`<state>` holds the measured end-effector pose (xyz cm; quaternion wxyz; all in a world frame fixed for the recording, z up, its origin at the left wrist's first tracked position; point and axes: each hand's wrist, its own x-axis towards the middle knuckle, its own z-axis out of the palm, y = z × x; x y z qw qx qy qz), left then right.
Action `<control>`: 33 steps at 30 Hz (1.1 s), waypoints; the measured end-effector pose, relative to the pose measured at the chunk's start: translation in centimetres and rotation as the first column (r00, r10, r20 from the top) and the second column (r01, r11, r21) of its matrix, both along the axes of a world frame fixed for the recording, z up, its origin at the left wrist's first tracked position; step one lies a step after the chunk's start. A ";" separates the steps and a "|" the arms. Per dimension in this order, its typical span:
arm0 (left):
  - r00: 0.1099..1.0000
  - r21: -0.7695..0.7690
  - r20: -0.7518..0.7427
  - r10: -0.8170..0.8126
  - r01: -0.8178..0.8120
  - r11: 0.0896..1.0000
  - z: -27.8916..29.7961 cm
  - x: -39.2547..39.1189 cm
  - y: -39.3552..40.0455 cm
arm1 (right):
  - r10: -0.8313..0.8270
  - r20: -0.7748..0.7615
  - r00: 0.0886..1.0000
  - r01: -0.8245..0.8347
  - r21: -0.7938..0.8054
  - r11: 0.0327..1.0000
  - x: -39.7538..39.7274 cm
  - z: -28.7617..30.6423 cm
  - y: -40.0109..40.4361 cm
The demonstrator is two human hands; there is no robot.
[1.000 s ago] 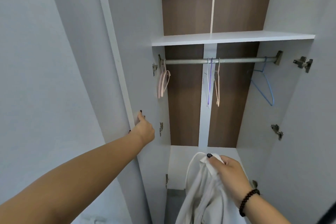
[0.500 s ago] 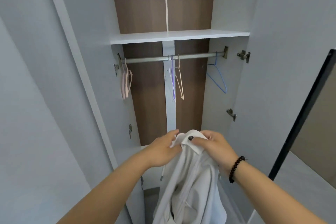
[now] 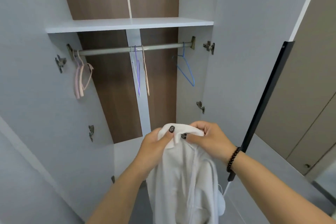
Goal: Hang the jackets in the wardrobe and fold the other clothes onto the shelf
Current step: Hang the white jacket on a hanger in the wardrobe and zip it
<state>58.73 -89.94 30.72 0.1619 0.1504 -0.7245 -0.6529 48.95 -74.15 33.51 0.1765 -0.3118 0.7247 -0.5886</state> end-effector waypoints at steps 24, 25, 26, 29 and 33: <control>0.919 0.292 -0.171 0.355 -0.297 0.909 4.4 -12.2 0.2 | -0.267 -0.315 0.911 0.288 0.023 0.957 -18.7 -6.1 0.1; 0.916 0.173 -0.124 0.381 -0.358 0.918 4.1 -13.0 -1.0 | -0.290 -0.265 0.920 0.298 -0.009 0.954 -19.4 -5.8 -0.8; 0.904 0.055 -0.071 0.422 -0.419 0.906 3.7 -13.7 -2.2 | -0.305 -0.236 0.923 0.306 -0.036 0.951 -20.1 -5.5 -1.7; 0.852 -0.156 -0.068 0.518 -0.522 0.838 2.6 -16.0 -5.9 | -0.293 -0.221 0.930 0.288 -0.056 0.956 -22.8 -4.6 -4.3; 0.897 -0.251 -0.112 0.429 -0.443 0.861 1.3 -20.0 -10.4 | -0.257 -0.302 0.918 0.266 -0.012 0.964 -26.6 -4.2 -8.5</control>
